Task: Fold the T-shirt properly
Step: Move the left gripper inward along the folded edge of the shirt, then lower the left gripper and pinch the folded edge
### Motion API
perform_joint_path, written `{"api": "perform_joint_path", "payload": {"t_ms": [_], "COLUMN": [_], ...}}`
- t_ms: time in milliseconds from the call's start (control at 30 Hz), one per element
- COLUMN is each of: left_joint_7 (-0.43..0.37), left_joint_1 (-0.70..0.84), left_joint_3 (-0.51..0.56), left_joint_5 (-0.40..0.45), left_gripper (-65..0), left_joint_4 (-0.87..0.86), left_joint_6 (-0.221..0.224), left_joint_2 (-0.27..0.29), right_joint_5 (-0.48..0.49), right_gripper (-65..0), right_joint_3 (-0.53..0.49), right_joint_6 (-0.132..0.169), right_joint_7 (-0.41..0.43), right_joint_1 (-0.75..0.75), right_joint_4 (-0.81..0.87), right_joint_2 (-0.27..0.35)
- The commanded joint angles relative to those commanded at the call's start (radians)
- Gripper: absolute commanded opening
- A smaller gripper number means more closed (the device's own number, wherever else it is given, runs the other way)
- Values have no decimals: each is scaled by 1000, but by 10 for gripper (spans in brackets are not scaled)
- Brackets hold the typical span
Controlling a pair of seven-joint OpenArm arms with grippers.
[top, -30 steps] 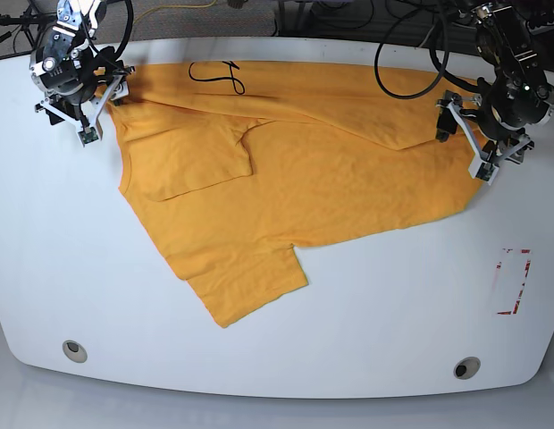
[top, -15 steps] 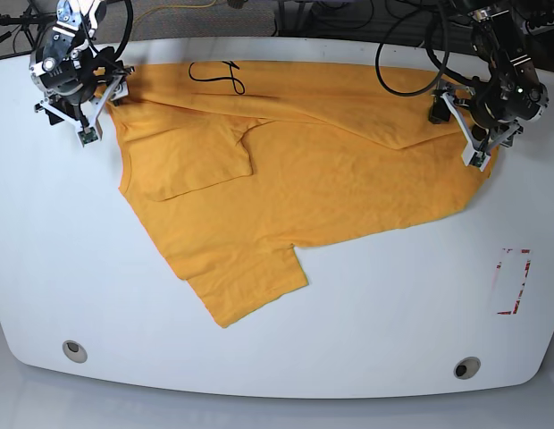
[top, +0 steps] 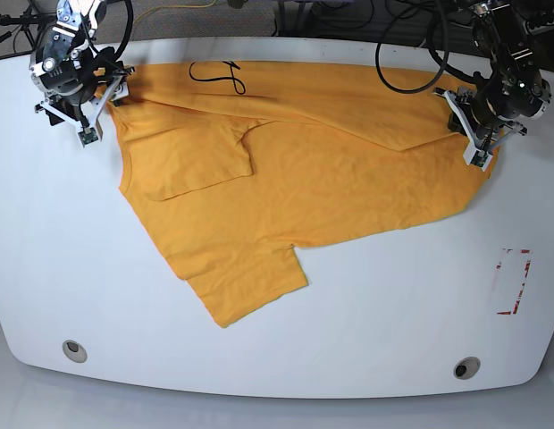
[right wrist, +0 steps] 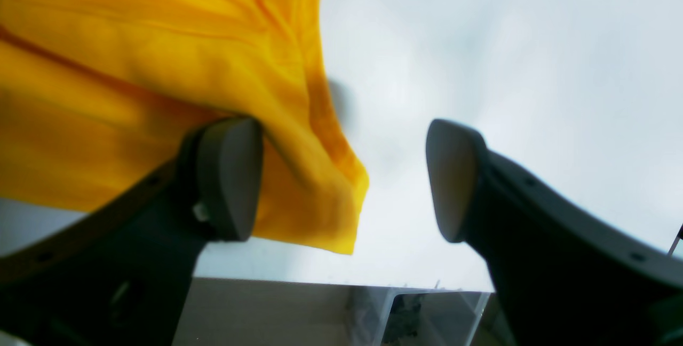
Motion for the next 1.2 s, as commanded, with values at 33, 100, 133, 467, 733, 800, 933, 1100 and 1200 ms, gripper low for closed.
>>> {"api": "perform_joint_path", "payload": {"t_ms": [33, 100, 133, 467, 733, 800, 933, 1100, 1200], "left_joint_7": [0, 0, 0, 0, 0, 0, 0, 0, 0], "left_joint_1": [5, 8, 9, 100, 167, 178, 206, 210, 196], "left_joint_3": [0, 0, 0, -3, -5, -5, -5, -25, -78], "left_joint_5": [0, 0, 0, -6, -8, -6, -3, -9, -38], "left_gripper": [-571, -572, -572, -575, -575, -575, -572, -568, -547], "left_joint_4": [0, 0, 0, 54, 100, 100, 100, 123, 129], "left_joint_6": [0, 0, 0, 0, 0, 0, 0, 0, 0], "left_joint_2": [0, 0, 0, 0, 0, 0, 0, 0, 3], "right_joint_5": [0, 0, 0, 0, 0, 0, -5, 0, 0], "right_gripper": [-193, -193, -193, -193, -193, -193, -193, -193, -193], "right_joint_3": [0, 0, 0, 0, 0, 0, 0, 0, 0], "right_joint_6": [0, 0, 0, 0, 0, 0, 0, 0, 0], "right_joint_7": [0, 0, 0, 0, 0, 0, 0, 0, 0], "right_joint_1": [0, 0, 0, 2, 5, 11, 14, 14, 14], "right_joint_4": [0, 0, 0, 0, 0, 0, -2, -2, -2], "right_joint_2": [0, 0, 0, 0, -2, -8, -23, -26, -26]}}
